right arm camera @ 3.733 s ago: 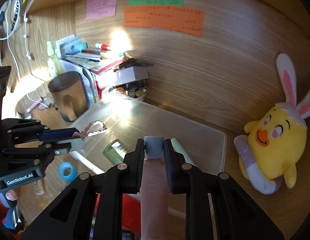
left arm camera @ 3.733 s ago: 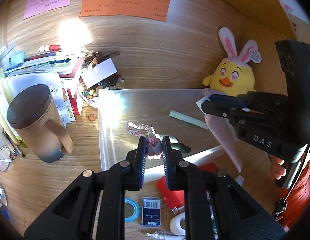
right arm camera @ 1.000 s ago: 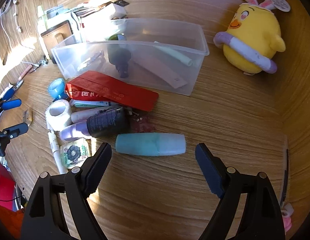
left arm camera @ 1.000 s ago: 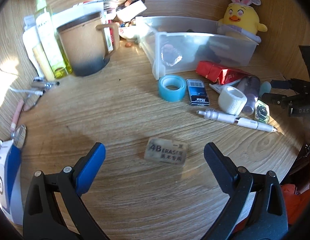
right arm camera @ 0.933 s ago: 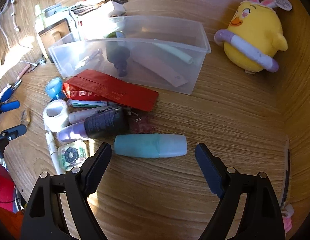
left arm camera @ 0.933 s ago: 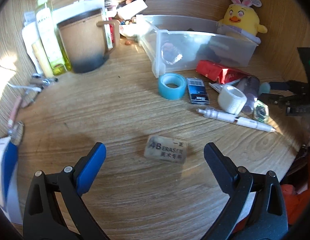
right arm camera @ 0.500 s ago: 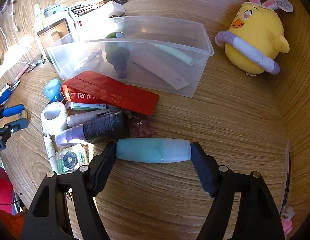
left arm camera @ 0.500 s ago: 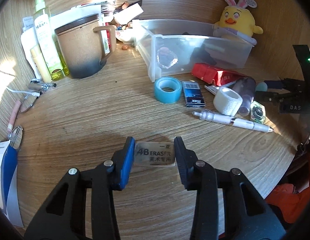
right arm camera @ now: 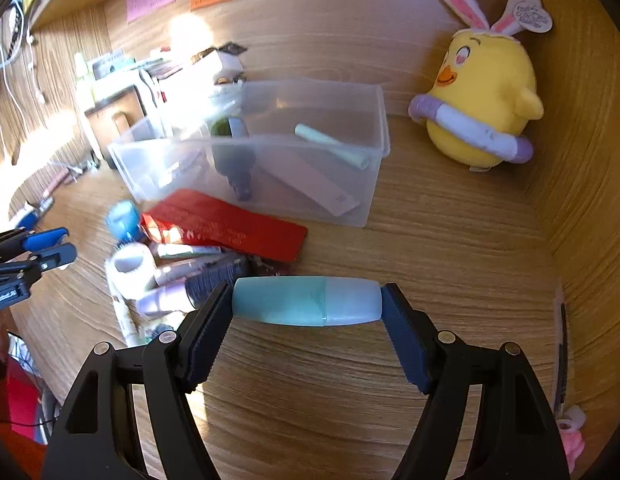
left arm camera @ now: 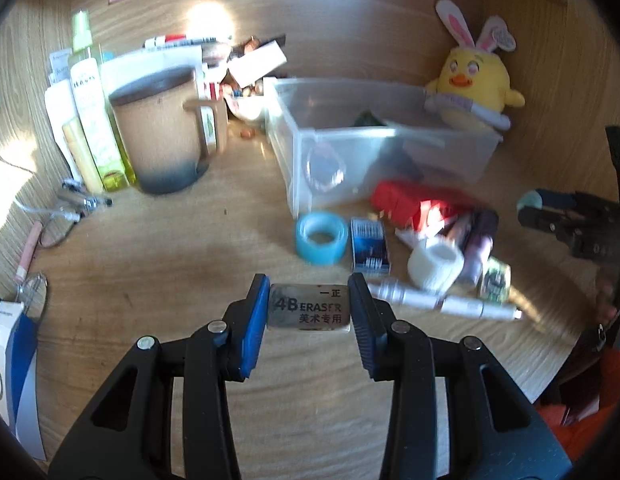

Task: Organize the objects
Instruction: 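Carry the eraser and mint-green bottle into the clear box and release them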

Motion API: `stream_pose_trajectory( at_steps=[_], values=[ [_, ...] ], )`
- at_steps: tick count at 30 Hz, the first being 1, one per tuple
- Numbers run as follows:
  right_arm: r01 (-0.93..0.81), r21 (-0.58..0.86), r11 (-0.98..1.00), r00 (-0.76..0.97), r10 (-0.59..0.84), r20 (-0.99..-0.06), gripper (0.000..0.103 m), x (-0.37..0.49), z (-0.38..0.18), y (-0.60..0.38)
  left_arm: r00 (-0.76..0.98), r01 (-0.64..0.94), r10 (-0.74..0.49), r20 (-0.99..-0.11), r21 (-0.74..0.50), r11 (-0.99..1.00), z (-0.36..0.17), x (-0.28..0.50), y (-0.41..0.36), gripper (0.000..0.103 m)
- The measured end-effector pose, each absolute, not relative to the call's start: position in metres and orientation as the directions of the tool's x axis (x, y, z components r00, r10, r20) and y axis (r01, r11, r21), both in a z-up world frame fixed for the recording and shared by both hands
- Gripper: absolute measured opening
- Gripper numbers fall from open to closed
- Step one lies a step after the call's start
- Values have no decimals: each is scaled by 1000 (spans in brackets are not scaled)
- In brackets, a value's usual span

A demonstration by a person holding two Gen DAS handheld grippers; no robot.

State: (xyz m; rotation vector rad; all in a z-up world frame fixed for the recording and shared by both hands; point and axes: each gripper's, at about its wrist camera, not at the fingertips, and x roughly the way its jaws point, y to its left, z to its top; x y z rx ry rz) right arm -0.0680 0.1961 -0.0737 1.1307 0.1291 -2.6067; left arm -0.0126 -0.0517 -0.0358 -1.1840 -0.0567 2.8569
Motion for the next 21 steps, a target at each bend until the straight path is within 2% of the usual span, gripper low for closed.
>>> stream_pose_trajectory(
  at_steps=[9, 21],
  values=[
    [307, 48, -950, -708, -262, -656, 71, -64, -45, 195, -775, -46, 96, -624, -96, -994, -5, -31, -41, 40],
    [352, 64, -934, -743, -321, -588, 71, -92, -13, 182, -805, -49, 101, -584, -105, -993, 18, -64, -28, 40]
  ],
)
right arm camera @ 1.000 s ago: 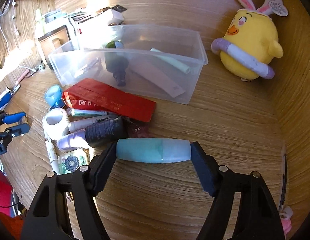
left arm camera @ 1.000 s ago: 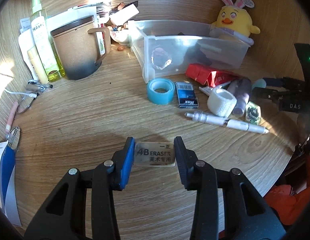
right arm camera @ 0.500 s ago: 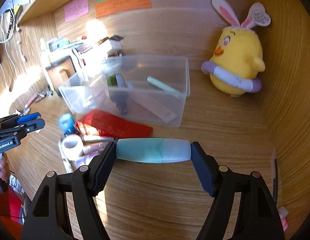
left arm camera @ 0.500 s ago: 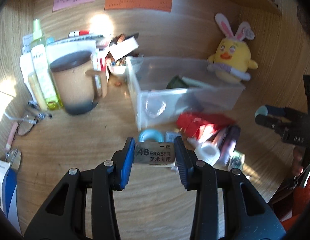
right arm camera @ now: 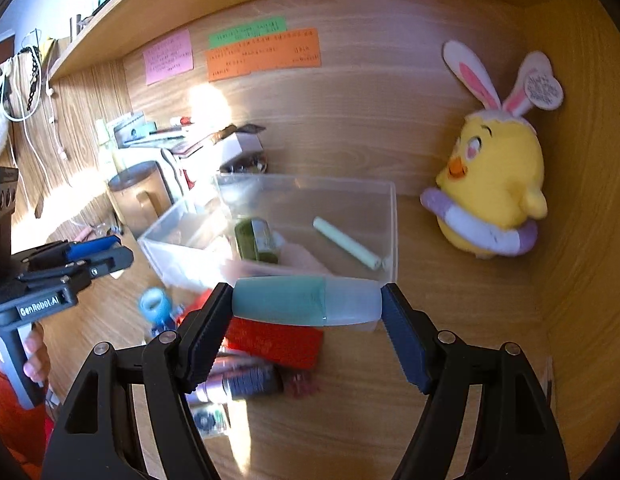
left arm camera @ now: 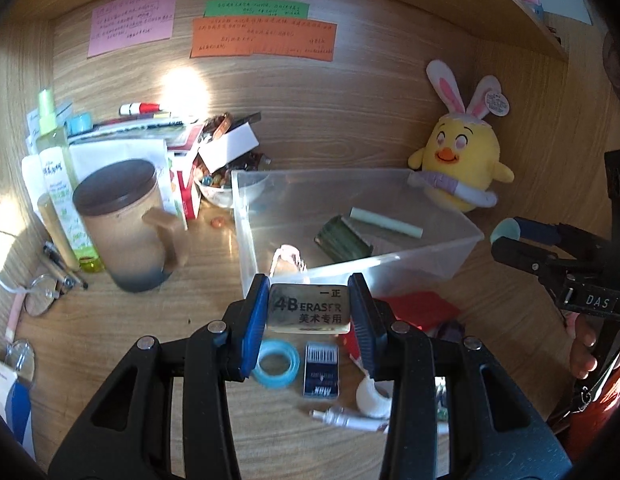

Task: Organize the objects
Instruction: 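Carry the eraser and mint-green bottle into the clear box and release them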

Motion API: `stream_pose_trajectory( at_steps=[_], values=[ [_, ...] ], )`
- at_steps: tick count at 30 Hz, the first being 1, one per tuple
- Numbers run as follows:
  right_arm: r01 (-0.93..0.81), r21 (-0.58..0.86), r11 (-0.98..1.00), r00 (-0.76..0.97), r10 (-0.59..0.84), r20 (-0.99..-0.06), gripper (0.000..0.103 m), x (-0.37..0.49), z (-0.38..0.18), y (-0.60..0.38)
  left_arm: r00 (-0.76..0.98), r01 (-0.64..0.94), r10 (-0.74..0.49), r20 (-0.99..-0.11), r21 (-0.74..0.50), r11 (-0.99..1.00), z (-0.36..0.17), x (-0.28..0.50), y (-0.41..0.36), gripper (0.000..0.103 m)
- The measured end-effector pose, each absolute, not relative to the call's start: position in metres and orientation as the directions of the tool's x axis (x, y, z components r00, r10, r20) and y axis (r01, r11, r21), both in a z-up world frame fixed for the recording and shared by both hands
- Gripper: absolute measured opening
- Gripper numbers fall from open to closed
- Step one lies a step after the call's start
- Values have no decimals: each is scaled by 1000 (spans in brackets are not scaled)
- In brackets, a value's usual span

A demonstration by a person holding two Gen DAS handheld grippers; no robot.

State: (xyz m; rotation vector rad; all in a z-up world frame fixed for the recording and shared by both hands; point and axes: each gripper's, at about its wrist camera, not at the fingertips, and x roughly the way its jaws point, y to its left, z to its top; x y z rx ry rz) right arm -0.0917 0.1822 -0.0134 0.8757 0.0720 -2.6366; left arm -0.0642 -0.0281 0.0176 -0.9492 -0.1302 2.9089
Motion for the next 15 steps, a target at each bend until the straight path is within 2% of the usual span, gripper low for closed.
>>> stream_pose_trajectory(
  at_steps=[15],
  values=[
    [351, 81, -933, -752, -332, -569, 72, -137, 6, 178, -810, -50, 97, -578, -96, -994, 31, -112, -19, 40]
  ],
)
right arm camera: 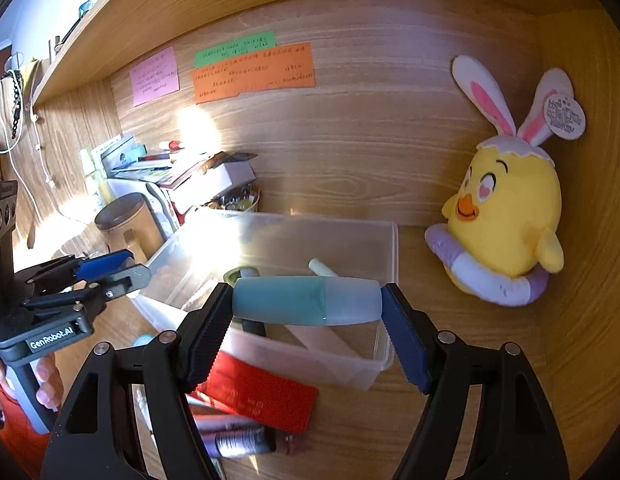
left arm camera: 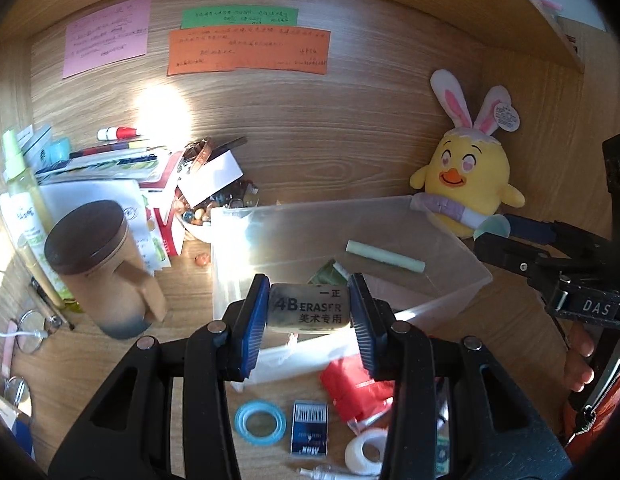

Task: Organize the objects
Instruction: 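Carry the eraser and mint-green bottle into the clear box and release them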

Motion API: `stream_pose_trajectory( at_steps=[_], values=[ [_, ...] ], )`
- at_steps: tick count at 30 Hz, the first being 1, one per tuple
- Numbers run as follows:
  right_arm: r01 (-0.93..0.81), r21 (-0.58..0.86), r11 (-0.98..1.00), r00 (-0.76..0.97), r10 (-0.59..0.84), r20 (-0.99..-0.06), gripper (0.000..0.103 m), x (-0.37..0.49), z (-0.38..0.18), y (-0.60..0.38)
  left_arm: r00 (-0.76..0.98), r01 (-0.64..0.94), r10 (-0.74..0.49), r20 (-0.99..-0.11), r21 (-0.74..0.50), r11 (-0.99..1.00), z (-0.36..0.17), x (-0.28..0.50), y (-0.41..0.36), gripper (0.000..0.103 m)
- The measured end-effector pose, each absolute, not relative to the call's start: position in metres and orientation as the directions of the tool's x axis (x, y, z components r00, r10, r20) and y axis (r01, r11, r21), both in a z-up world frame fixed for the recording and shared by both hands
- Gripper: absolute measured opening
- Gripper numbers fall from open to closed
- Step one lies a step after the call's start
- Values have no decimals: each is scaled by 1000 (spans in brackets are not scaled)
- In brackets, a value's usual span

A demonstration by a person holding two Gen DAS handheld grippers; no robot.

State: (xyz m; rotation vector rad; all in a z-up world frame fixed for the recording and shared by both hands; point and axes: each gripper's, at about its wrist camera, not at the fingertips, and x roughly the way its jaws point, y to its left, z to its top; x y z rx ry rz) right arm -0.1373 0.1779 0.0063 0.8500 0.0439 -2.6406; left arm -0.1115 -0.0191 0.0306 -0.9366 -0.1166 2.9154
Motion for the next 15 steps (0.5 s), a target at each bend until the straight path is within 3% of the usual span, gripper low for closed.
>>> stream_pose_trajectory(
  at_steps=[15],
  values=[
    [358, 71, -931, -681, -313, -662, 72, -183, -25, 155, -752, -38, 89, -653, -91, -995, 3, -152, -18, 40]
  ],
)
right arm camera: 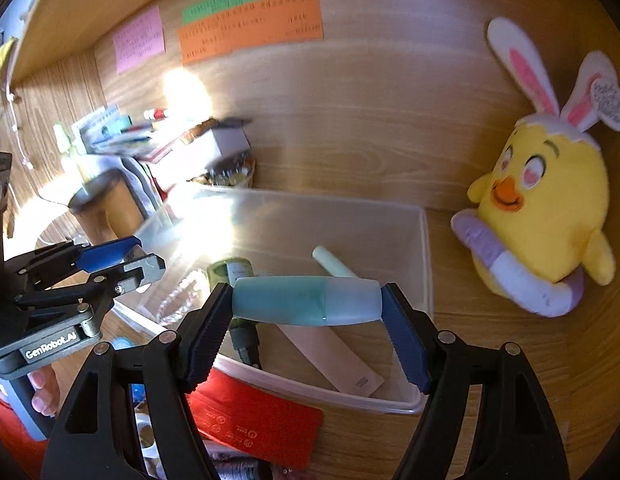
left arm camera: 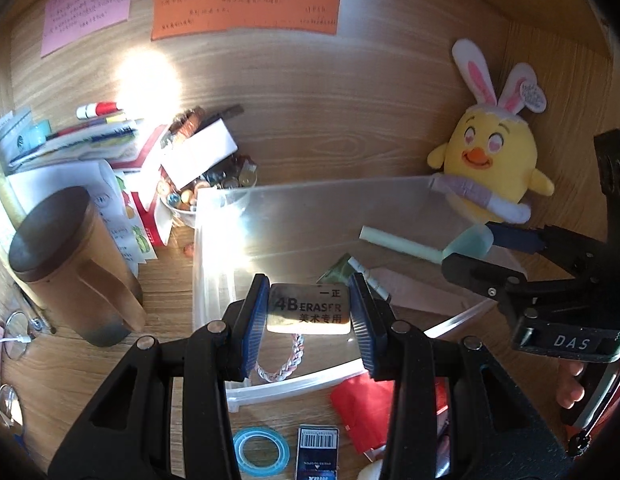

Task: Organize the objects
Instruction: 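Carry the eraser and mint-green bottle into the clear box and release them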

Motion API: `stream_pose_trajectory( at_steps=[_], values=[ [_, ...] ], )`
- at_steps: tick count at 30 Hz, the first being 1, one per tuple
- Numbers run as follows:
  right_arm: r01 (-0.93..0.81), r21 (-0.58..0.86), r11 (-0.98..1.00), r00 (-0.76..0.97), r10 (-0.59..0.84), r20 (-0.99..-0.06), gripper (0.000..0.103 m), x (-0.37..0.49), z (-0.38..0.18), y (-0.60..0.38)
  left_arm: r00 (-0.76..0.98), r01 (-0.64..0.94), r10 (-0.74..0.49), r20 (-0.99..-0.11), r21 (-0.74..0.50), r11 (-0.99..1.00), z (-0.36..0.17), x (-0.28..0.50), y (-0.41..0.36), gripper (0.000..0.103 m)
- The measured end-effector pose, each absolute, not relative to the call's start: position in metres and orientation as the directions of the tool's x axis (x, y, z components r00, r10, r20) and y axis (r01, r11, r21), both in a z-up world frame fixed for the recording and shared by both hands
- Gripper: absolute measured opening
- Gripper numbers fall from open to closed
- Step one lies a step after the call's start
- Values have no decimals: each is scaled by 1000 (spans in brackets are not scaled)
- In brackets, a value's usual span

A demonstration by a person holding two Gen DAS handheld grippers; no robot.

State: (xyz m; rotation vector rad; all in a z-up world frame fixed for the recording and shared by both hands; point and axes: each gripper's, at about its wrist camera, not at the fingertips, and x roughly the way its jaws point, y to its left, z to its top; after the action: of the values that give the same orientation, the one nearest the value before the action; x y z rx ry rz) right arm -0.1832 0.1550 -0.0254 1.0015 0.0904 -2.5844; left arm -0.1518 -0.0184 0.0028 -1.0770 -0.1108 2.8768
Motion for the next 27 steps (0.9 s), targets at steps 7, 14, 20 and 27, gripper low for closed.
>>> stream_pose_trajectory(
  at_steps=[7, 14, 20, 27],
  values=[
    [351, 62, -934, -654, -292, -698, 72, -193, -42, 149, -729, -47, 88, -679, -79, -996, -8, -159, -14, 40],
    [360, 62, -931, -633, -293, -717, 72, -195, -50, 143, -739, -50, 79, -669, -63, -997, -6, -156, -11, 54],
    [363, 57, -930, -623, -288, -727, 75, -194, -51, 143, -757, -57, 80, -649, -57, -997, 1, -149, -10, 68],
    [371, 13, -928, -647, -269, -714, 81, -181, -41, 142, -769, -55, 95, -633, -82, -995, 13, -137, -15, 82]
  ],
)
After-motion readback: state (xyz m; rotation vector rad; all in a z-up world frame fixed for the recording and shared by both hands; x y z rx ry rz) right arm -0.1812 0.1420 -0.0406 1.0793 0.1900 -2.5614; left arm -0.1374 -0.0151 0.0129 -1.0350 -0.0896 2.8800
